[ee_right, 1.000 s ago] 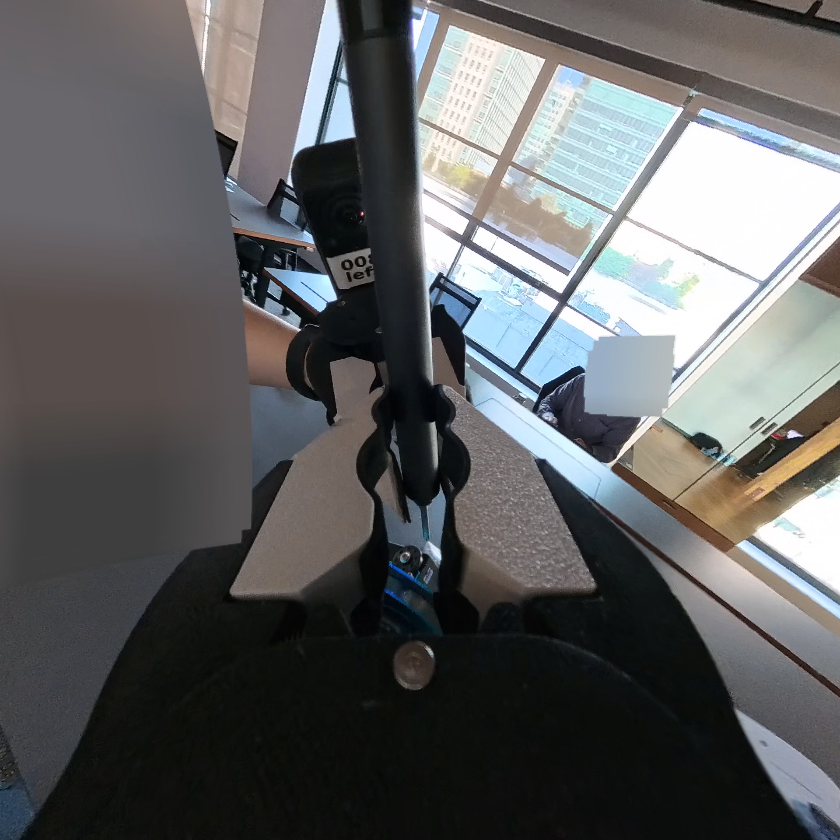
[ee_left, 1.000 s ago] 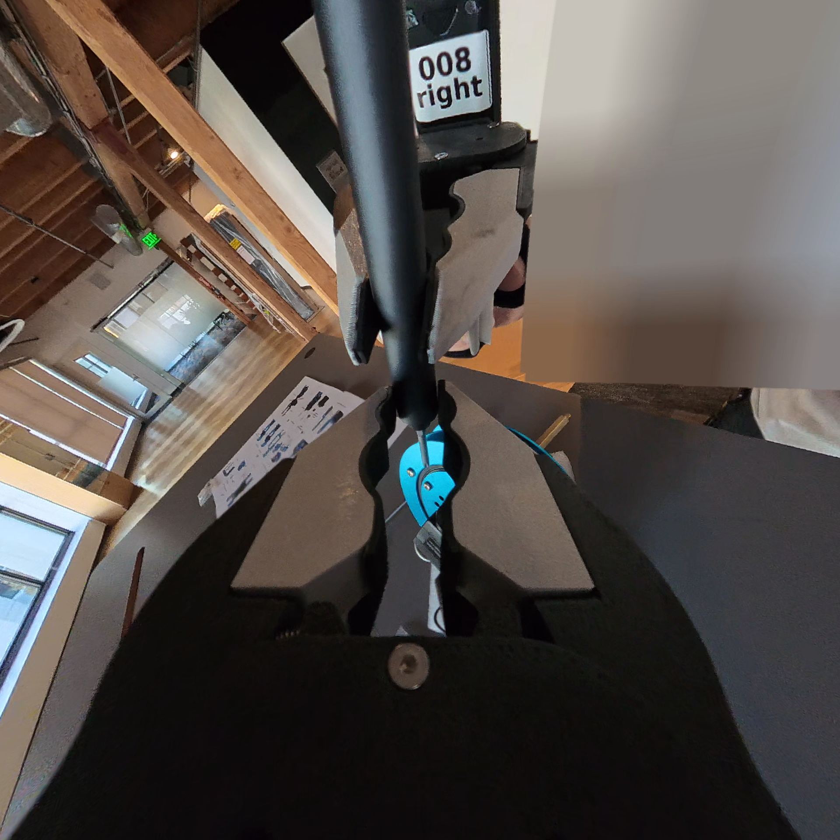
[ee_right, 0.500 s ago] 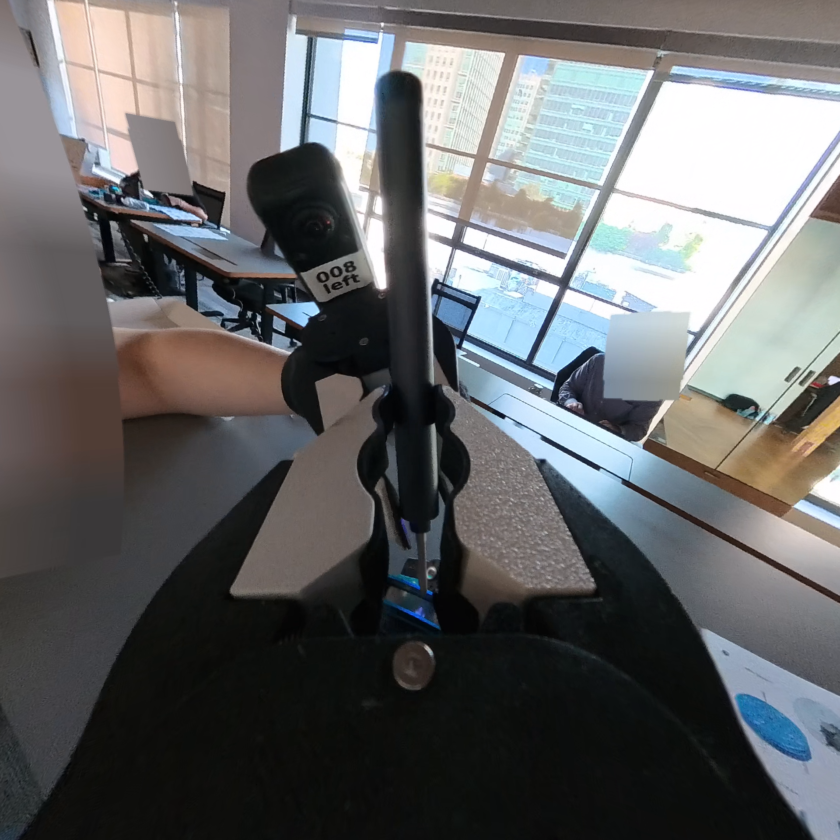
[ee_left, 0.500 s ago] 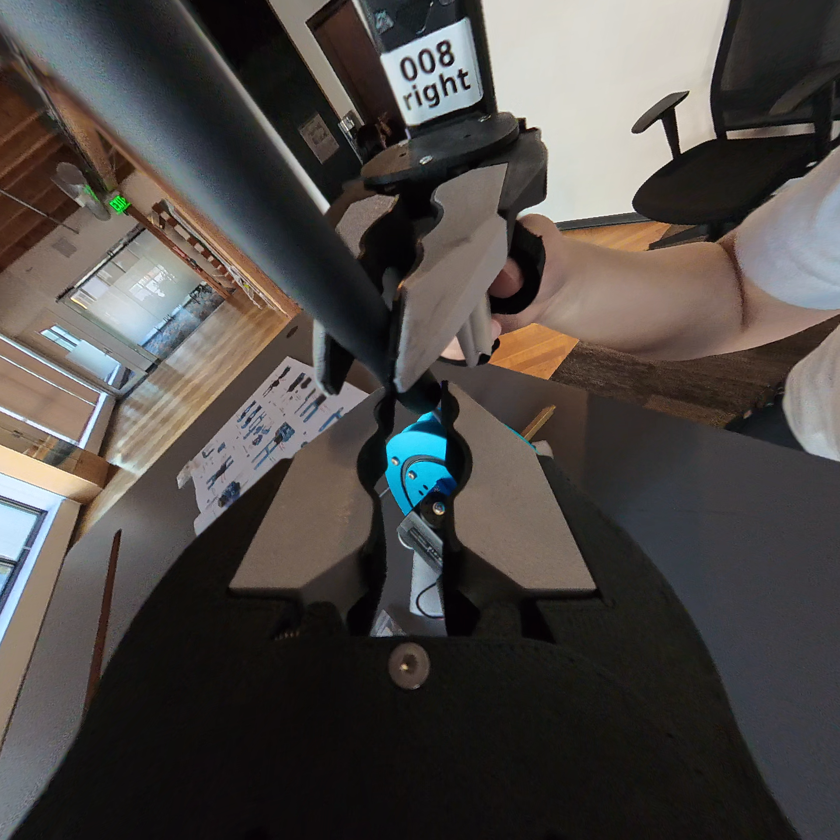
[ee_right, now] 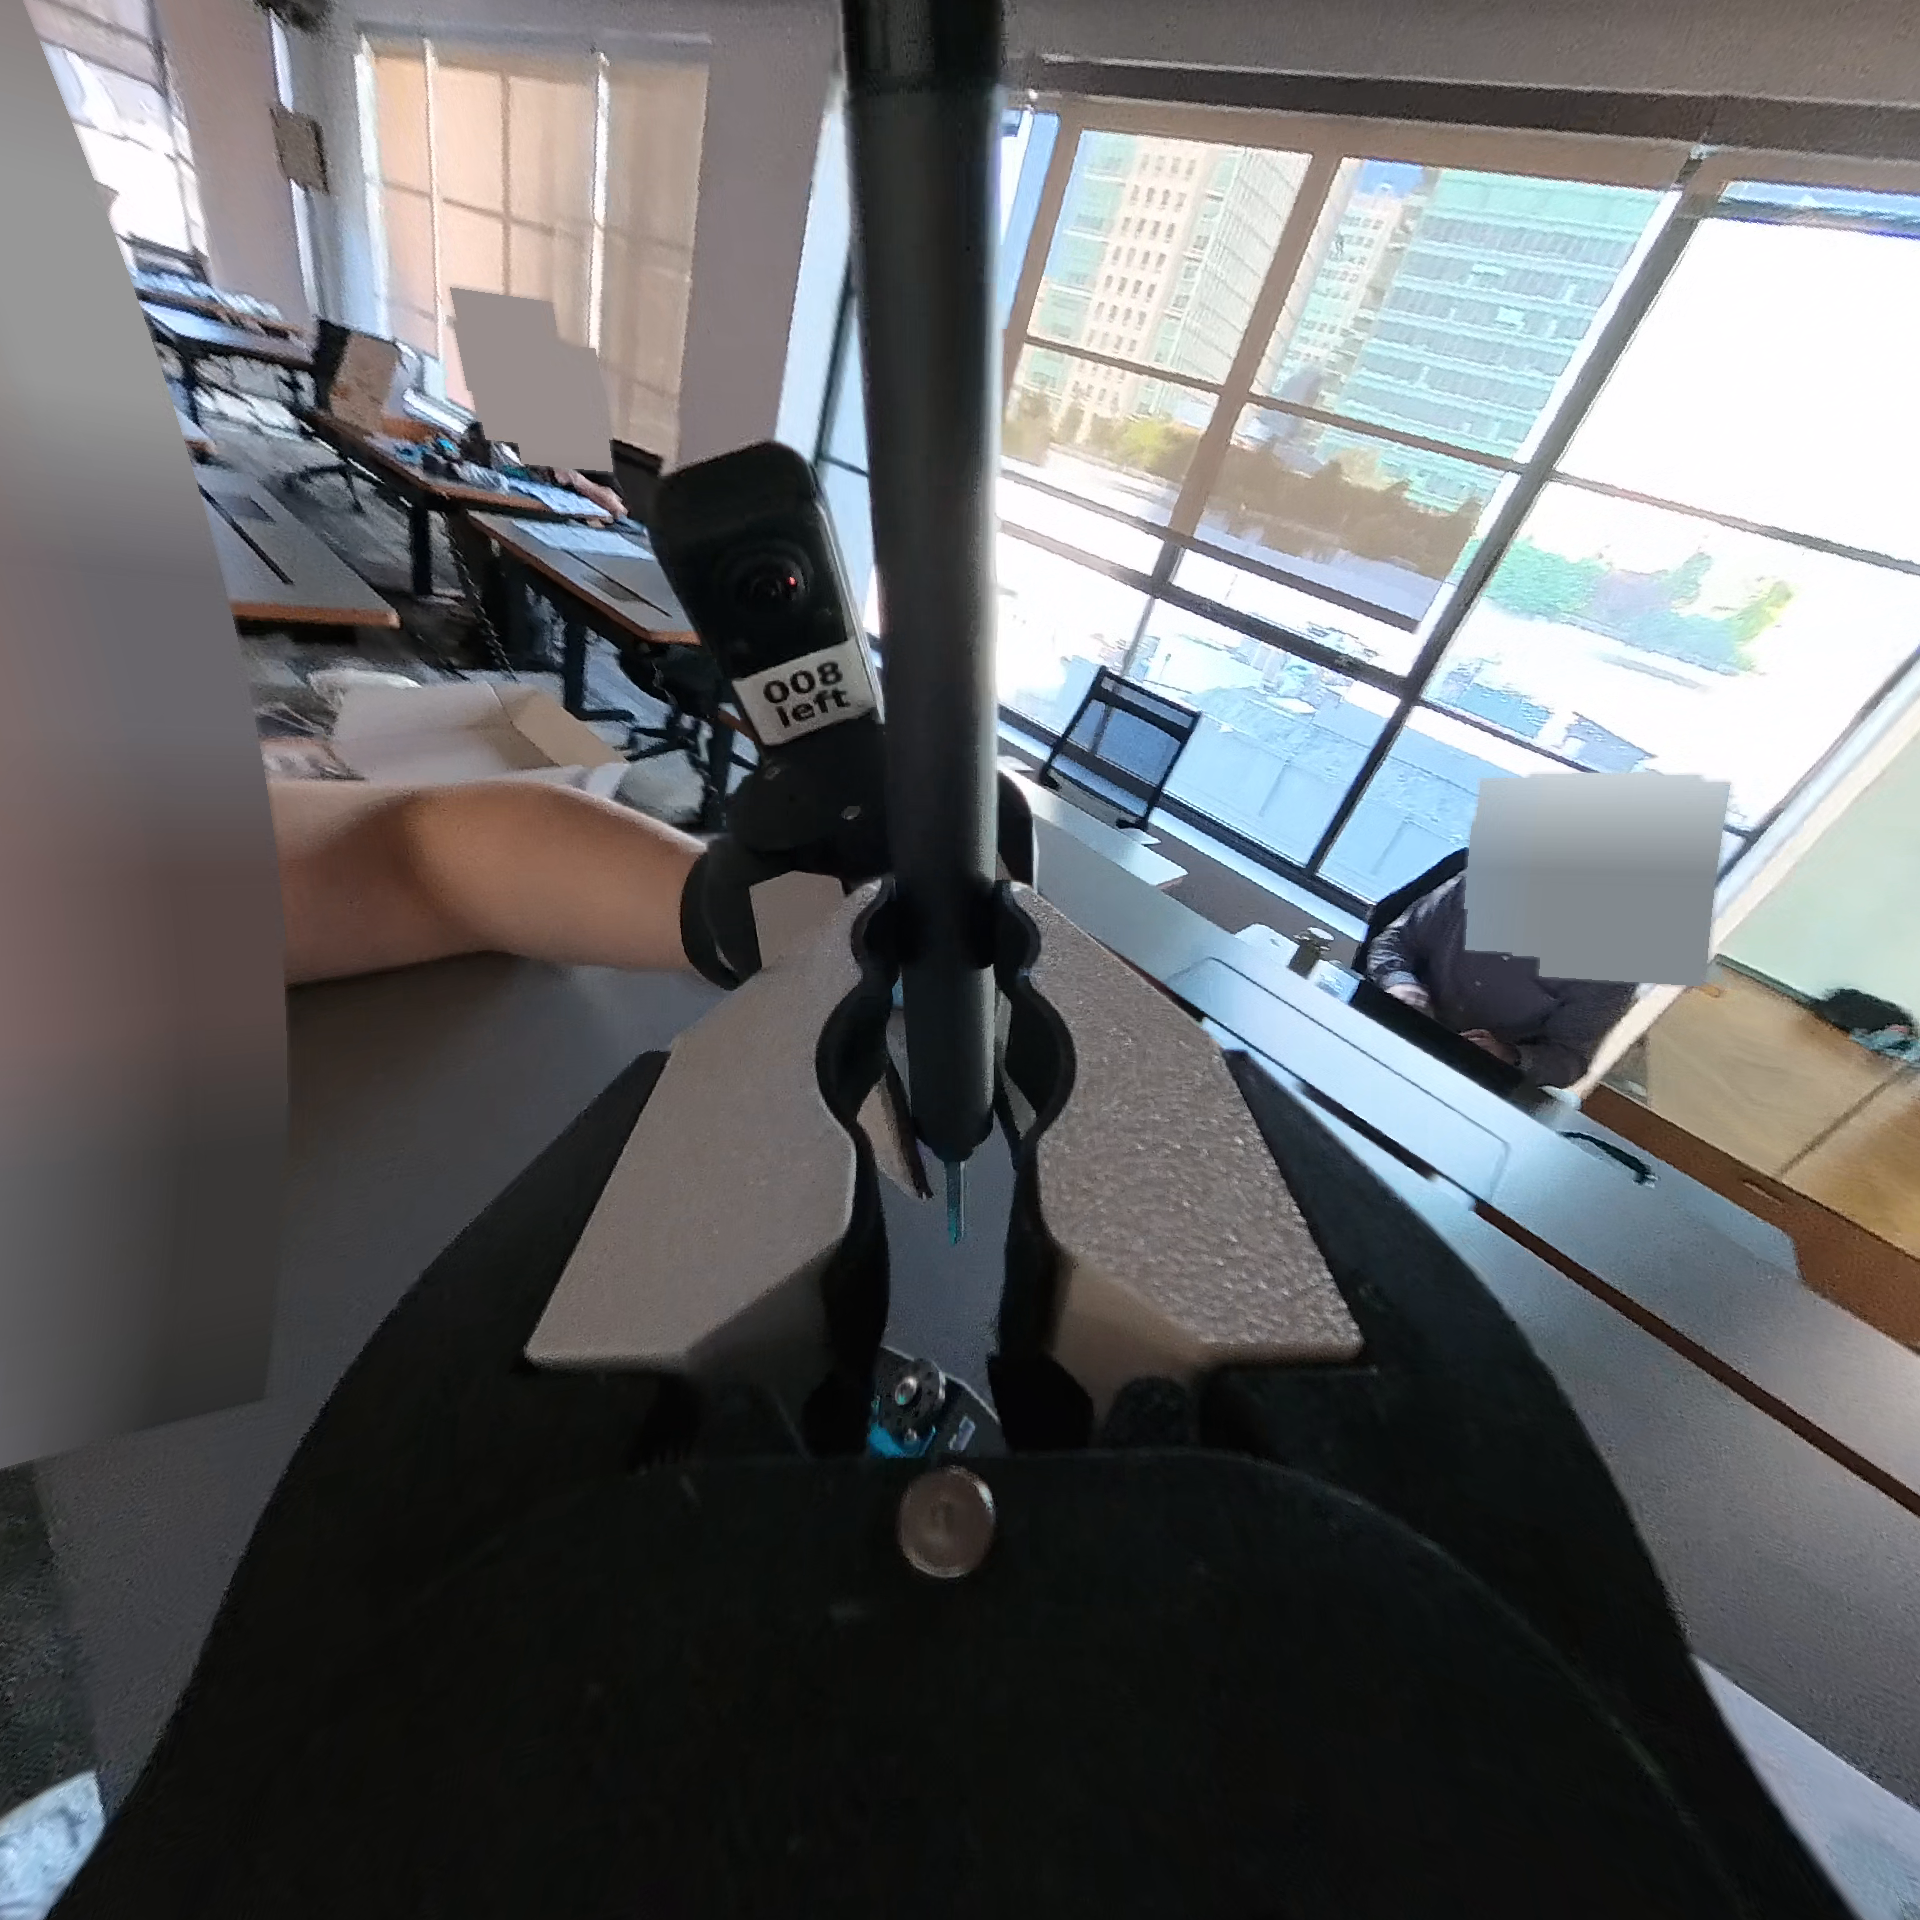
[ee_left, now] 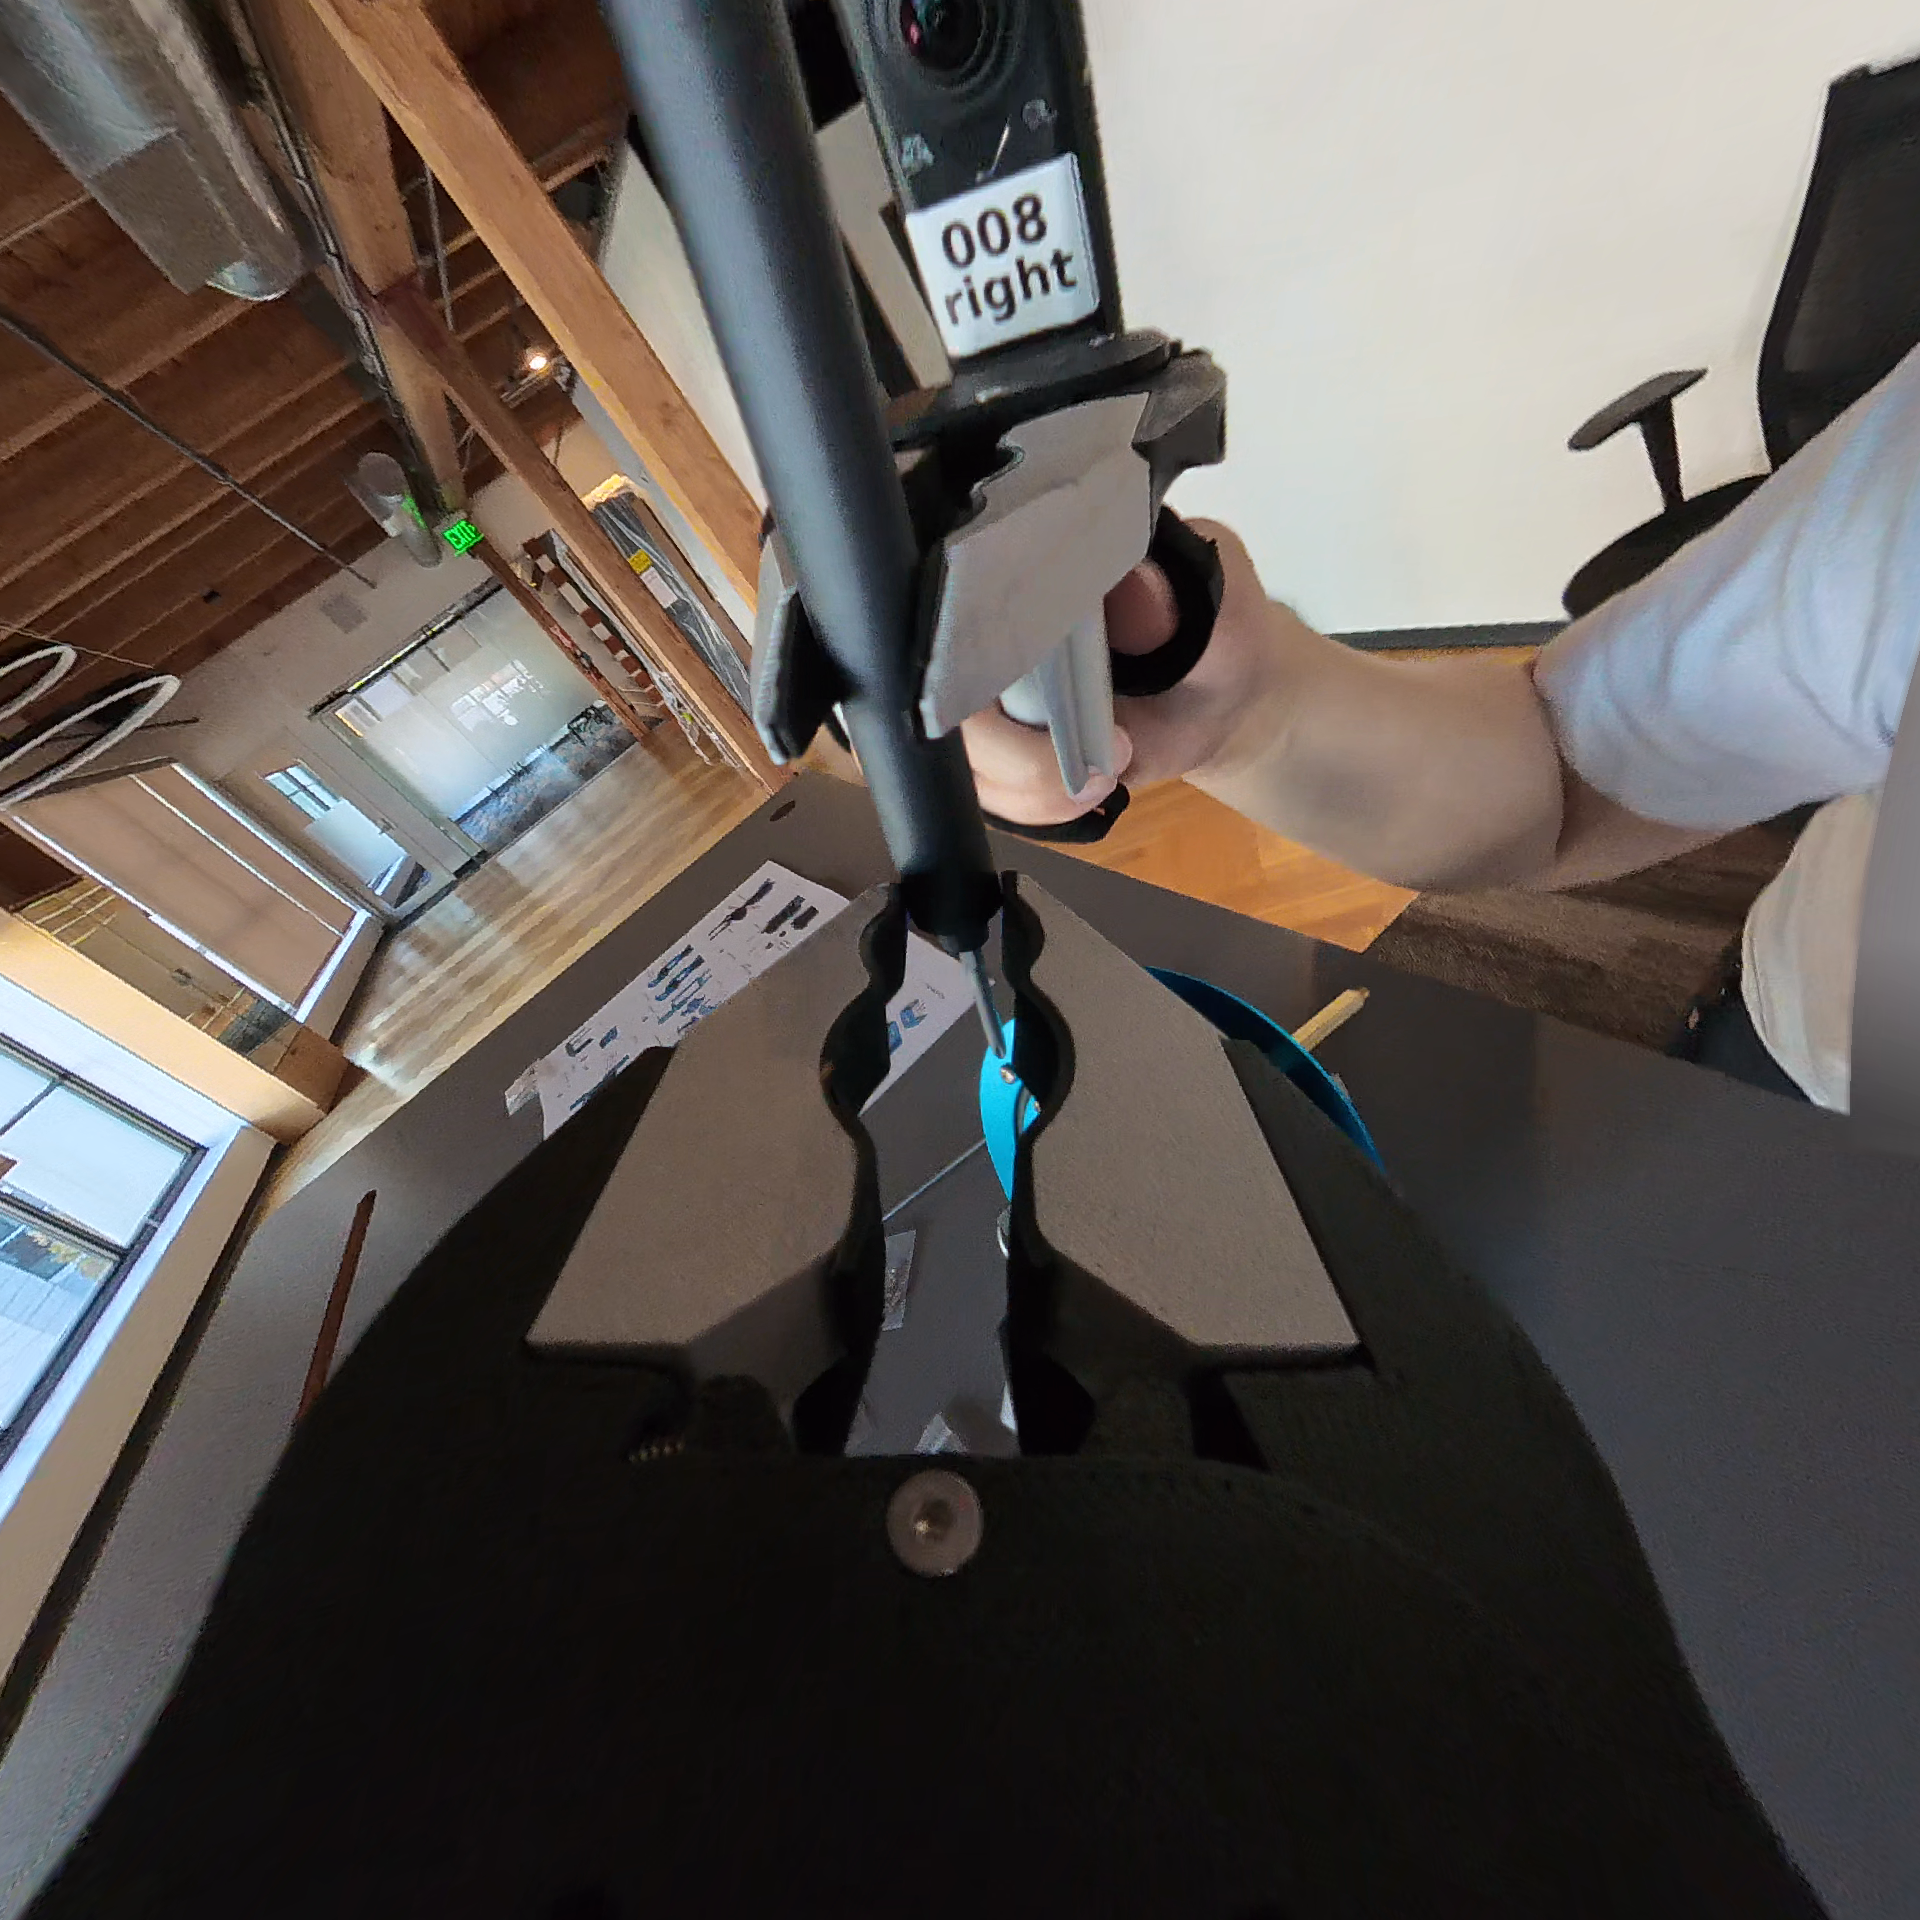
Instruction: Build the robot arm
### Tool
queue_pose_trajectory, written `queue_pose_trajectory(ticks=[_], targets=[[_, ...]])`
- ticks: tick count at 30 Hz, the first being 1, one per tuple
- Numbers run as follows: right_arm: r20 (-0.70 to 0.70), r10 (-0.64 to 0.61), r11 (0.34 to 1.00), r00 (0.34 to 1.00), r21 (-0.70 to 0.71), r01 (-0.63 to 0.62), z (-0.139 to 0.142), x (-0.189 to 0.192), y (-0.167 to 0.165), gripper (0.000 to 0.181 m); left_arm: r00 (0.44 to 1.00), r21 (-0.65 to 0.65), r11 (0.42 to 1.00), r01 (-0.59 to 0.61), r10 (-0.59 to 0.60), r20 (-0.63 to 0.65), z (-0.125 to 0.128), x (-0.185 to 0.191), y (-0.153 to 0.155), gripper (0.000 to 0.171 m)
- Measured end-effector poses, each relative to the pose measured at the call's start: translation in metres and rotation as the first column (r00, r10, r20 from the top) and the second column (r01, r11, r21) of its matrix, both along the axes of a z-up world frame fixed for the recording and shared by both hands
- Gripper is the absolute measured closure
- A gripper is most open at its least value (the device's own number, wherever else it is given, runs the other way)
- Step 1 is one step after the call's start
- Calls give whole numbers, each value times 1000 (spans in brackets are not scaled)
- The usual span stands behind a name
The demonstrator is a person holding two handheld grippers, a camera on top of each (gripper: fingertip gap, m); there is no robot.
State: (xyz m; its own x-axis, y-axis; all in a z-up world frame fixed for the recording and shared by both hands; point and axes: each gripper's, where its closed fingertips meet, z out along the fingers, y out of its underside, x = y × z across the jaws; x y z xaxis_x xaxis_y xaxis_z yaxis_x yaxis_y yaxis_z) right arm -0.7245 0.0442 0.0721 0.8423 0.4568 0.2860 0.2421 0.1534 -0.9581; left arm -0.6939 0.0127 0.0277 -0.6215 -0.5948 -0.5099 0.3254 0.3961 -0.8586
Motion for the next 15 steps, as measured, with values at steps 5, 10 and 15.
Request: queue_pose_trajectory(ticks=[5, 10, 15], targets=[[-63, 68, 997, 996, 26, -67, 2, 10, 0, 167, 1000, -147, 989, 1, -3, -14, 1, 8, 2, 156], [-35, 98, 995, 995, -15, -99, -1, 18, 10, 166, 995, -86, 993, -86, 89, 41, -1, 17, 18, 156], [-82, 169, 980, 982, -88, -176, 6, 25, 28, 167, 991, -133, 983, -128, 133, 23, 8, 25, 37, 150]])
